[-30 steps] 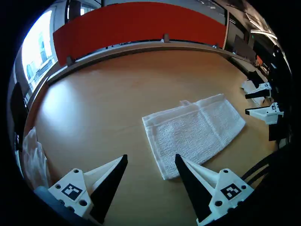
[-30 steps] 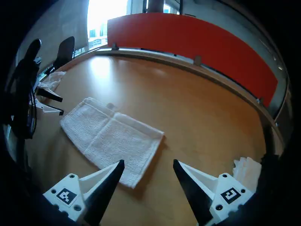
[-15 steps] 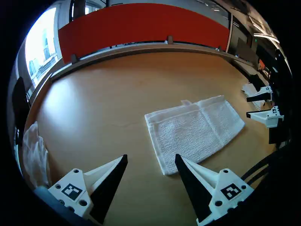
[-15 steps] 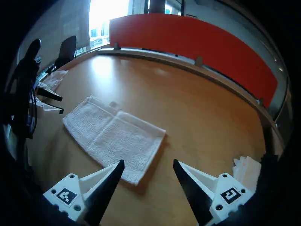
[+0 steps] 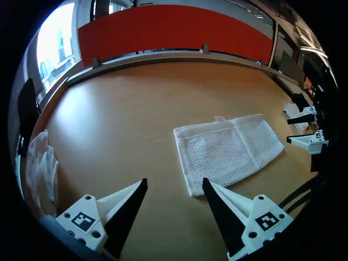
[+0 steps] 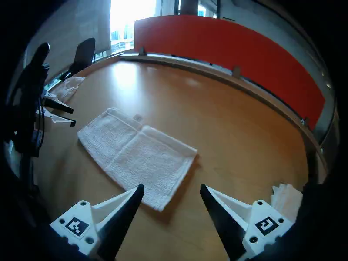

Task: Fold towel

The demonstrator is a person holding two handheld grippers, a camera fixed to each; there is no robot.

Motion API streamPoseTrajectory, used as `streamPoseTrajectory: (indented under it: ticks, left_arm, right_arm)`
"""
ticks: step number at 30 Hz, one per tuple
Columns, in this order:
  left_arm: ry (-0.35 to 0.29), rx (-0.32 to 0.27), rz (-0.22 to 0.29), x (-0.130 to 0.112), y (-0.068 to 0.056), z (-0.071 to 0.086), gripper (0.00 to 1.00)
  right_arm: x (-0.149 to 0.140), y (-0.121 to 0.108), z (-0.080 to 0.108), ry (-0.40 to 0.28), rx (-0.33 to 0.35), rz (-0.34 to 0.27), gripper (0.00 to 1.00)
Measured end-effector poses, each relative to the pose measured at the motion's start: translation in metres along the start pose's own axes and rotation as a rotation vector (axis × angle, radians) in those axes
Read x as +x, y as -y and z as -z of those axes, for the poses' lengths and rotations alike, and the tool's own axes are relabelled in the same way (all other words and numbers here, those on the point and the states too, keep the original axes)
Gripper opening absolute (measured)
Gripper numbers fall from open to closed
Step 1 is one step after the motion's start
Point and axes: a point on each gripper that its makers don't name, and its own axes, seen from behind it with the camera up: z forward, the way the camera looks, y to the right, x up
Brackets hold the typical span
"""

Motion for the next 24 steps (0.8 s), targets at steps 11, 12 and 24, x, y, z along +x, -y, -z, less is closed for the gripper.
streamPoseTrajectory:
  ticks: [11, 12, 24]
  left_arm:
    - [-0.002, 0.036, 0.044, -0.010, 0.010, 0.014, 0.93]
    - [-0.002, 0.039, 0.048, -0.011, 0.010, 0.016, 0.93]
    - [0.008, 0.063, 0.067, -0.029, 0.017, 0.032, 0.94]
  right_arm:
    - [-0.006, -0.001, -0.003, 0.017, 0.019, 0.024, 1.00]
    - [-0.007, -0.001, -0.003, 0.019, 0.020, 0.026, 1.00]
    - [-0.020, 0.002, -0.009, 0.045, 0.041, 0.038, 1.00]
